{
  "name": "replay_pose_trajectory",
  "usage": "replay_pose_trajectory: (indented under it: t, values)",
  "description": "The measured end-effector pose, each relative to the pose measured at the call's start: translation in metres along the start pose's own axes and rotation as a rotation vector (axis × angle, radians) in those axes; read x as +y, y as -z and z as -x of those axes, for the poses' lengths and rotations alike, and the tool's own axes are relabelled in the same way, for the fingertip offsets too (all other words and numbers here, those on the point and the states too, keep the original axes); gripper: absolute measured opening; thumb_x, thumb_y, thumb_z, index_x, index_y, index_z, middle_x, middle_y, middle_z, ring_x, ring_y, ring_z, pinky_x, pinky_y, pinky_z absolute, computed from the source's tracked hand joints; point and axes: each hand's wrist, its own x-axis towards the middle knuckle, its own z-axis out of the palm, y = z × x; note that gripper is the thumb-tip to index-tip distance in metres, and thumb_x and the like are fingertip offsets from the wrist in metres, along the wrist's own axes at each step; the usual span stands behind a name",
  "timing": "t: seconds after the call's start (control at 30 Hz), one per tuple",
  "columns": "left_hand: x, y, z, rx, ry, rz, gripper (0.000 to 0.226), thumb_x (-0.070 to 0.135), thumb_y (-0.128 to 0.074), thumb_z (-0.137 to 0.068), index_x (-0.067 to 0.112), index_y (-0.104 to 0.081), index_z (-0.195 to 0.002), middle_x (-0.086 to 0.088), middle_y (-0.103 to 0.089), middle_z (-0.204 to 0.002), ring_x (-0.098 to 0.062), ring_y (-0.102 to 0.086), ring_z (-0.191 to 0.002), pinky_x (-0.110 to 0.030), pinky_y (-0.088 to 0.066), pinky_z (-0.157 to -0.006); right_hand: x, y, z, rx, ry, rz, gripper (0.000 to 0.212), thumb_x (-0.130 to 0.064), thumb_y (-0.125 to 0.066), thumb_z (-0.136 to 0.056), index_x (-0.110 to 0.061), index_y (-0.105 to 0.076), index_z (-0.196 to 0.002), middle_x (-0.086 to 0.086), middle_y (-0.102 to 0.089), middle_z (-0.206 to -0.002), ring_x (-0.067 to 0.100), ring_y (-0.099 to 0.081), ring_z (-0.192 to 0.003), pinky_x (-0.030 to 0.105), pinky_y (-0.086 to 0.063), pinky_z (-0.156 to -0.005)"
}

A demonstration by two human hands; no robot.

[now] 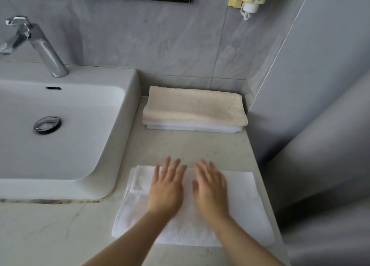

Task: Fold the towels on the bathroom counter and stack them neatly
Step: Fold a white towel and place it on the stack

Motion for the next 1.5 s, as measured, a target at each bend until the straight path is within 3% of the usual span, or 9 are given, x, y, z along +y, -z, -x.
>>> replay_pose_trajectory:
  t: [0.13,0.23,0.4,0.53,0.67,0.83,1.07,1.2,1.5]
  values:
    - [-0.005,-0.019,0.013,-0.157,0.034,-0.05,0.081,0.058,0.019,-0.075,0.028,0.004,-0.148,0.01,0.012,-0.151,-0.015,0.024,-0.133,-0.034,0.025,-0.108,0.004,-0.018,0.013,-0.266,0.002,0.087,0.05,-0.046,-0.033,-0.088,-0.023,-0.065,-0.119,0.0,-0.064,-0.125,0.025,-0.061,-0.115,0.04,-0.028,-0.098]
    - [-0.021,-0.019,0.014,-0.194,0.056,-0.116,0.091,0.069,0.04,-0.057,0.03,0.022,-0.137,0.01,0.023,-0.145,-0.014,0.029,-0.131,-0.035,0.028,-0.104,0.021,-0.012,0.014,-0.307,-0.064,0.161,0.073,-0.06,-0.004,-0.094,-0.024,-0.056,-0.131,0.002,-0.055,-0.136,0.026,-0.052,-0.125,0.042,-0.021,-0.104]
    - [-0.046,-0.015,0.028,-0.136,0.143,-0.11,0.092,0.07,0.036,-0.064,0.026,0.011,-0.141,0.006,0.01,-0.151,-0.013,0.017,-0.136,-0.032,0.023,-0.107,0.044,0.002,0.025,-0.334,-0.154,0.155,0.114,-0.074,0.041,-0.053,-0.027,0.004,-0.151,-0.004,0.008,-0.159,0.017,0.008,-0.147,0.033,0.014,-0.111]
    - [-0.061,-0.001,0.041,-0.172,0.219,-0.093,0.1,0.072,0.04,-0.053,0.024,0.025,-0.139,0.008,0.026,-0.149,-0.012,0.028,-0.137,-0.036,0.017,-0.113,0.059,0.019,0.038,-0.313,-0.236,0.205,0.098,-0.064,0.024,-0.063,-0.022,0.012,-0.15,-0.003,0.014,-0.158,0.015,0.013,-0.146,0.032,0.009,-0.116]
    - [-0.061,0.005,0.045,-0.222,0.278,-0.18,0.097,0.058,0.025,-0.063,0.021,0.006,-0.151,0.003,0.013,-0.158,-0.018,0.015,-0.145,-0.04,0.011,-0.115,0.068,0.022,0.048,-0.278,-0.319,0.218,0.1,-0.063,0.02,-0.066,-0.017,-0.002,-0.151,0.001,0.002,-0.159,0.017,0.005,-0.147,0.036,0.005,-0.117]
    - [-0.032,0.0,0.064,-0.194,0.156,-0.137,0.069,0.054,-0.009,-0.096,0.016,-0.053,-0.132,-0.008,-0.051,-0.138,-0.029,-0.039,-0.133,-0.043,-0.01,-0.11,0.035,0.018,0.074,-0.207,-0.214,0.094,0.072,-0.06,-0.005,-0.093,-0.016,-0.045,-0.134,0.015,-0.052,-0.137,0.029,-0.036,-0.129,0.04,-0.017,-0.106]
    - [-0.029,-0.006,0.085,-0.334,0.165,-0.1,0.069,0.067,-0.001,-0.09,0.033,-0.032,-0.142,0.0,-0.04,-0.146,-0.022,-0.034,-0.136,-0.04,0.0,-0.111,0.046,0.017,0.099,-0.31,-0.257,0.163,0.074,-0.061,-0.005,-0.093,-0.022,-0.056,-0.13,0.006,-0.053,-0.137,0.026,-0.045,-0.128,0.037,-0.018,-0.105]
    - [-0.041,-0.004,0.08,-0.205,0.331,-0.096,0.073,0.07,0.008,-0.08,0.04,0.007,-0.147,0.006,0.013,-0.156,-0.02,0.011,-0.146,-0.04,0.009,-0.115,0.063,0.025,0.098,-0.257,-0.377,0.229,0.065,-0.063,-0.014,-0.093,-0.032,-0.013,-0.15,-0.001,-0.007,-0.159,0.021,-0.008,-0.147,0.036,-0.002,-0.115]
    - [-0.046,0.031,0.043,-0.107,0.872,0.458,0.084,0.041,-0.071,-0.079,0.012,-0.024,-0.142,-0.017,-0.033,-0.14,-0.037,-0.038,-0.126,-0.043,-0.035,-0.102,0.066,0.049,0.061,-0.093,-0.785,-0.154,0.069,-0.045,-0.066,-0.082,-0.015,-0.037,-0.138,0.015,-0.044,-0.135,0.037,-0.043,-0.12,0.043,-0.04,-0.094]
